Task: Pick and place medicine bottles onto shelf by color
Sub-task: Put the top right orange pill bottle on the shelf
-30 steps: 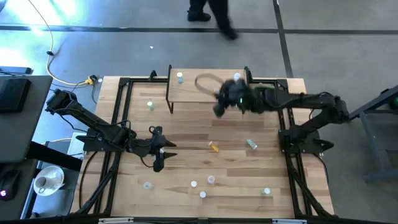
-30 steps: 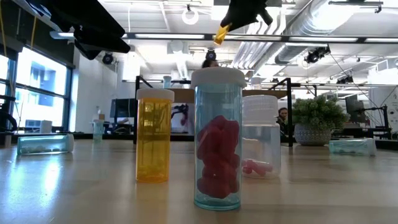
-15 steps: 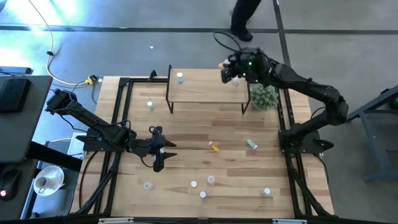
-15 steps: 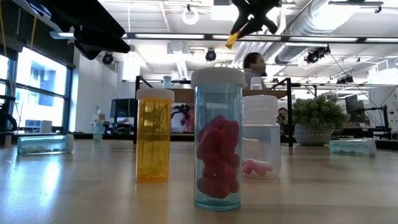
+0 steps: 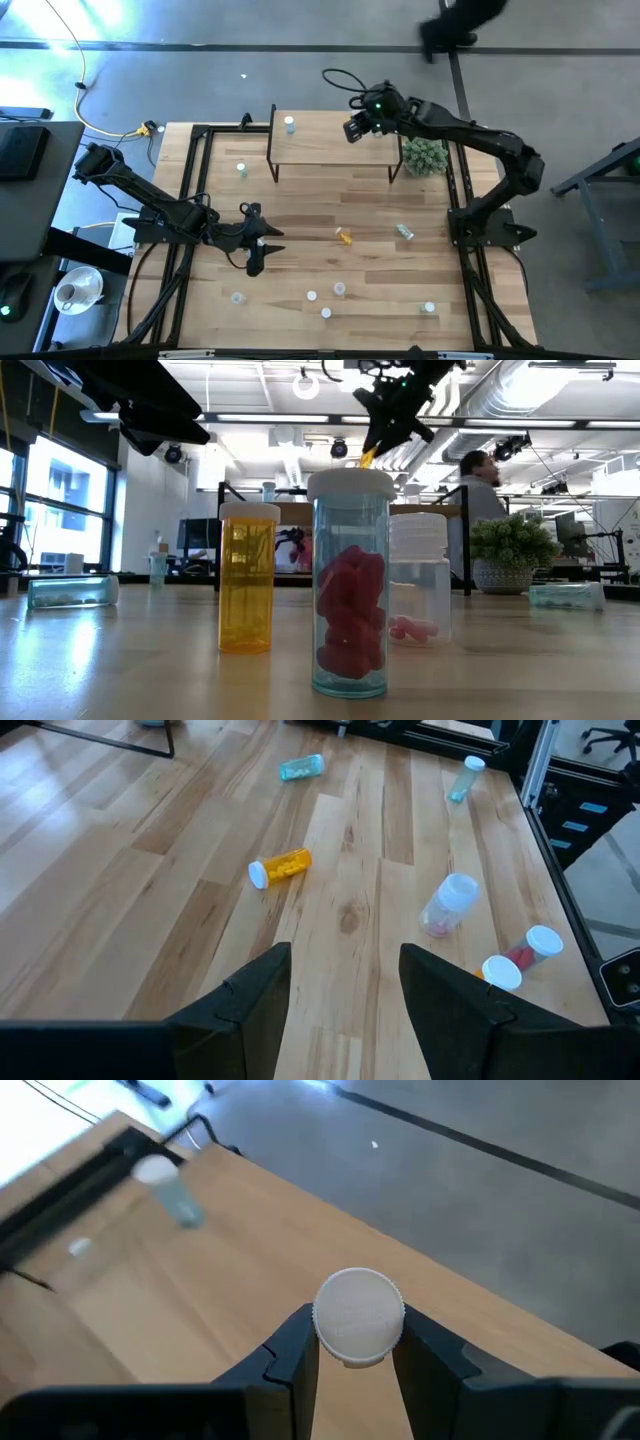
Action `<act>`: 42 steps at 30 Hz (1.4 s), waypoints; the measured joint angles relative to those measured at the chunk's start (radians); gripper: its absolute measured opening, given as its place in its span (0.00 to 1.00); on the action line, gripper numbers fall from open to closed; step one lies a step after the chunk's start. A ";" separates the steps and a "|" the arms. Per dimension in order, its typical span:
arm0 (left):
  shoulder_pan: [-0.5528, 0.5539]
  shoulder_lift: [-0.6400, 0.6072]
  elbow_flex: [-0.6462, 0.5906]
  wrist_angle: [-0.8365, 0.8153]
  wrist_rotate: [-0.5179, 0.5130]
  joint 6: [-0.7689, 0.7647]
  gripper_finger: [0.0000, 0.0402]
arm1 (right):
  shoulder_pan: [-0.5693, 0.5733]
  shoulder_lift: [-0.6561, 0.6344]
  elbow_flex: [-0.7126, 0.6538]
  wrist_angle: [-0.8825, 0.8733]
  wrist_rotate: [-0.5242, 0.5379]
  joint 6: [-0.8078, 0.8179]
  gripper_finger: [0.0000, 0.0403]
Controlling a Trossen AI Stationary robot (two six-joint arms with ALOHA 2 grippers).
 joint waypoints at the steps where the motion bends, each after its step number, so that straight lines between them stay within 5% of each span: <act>1: 0.000 0.000 0.000 0.000 0.000 0.000 0.45 | -0.006 0.005 0.000 -0.009 -0.003 -0.005 0.24; 24: 0.000 0.000 0.000 -0.002 -0.002 0.000 0.45 | 0.001 0.137 0.000 -0.061 -0.057 -0.273 0.24; 42: 0.000 0.000 0.000 -0.005 0.001 0.000 0.45 | 0.001 0.142 0.000 -0.064 -0.050 -0.264 0.29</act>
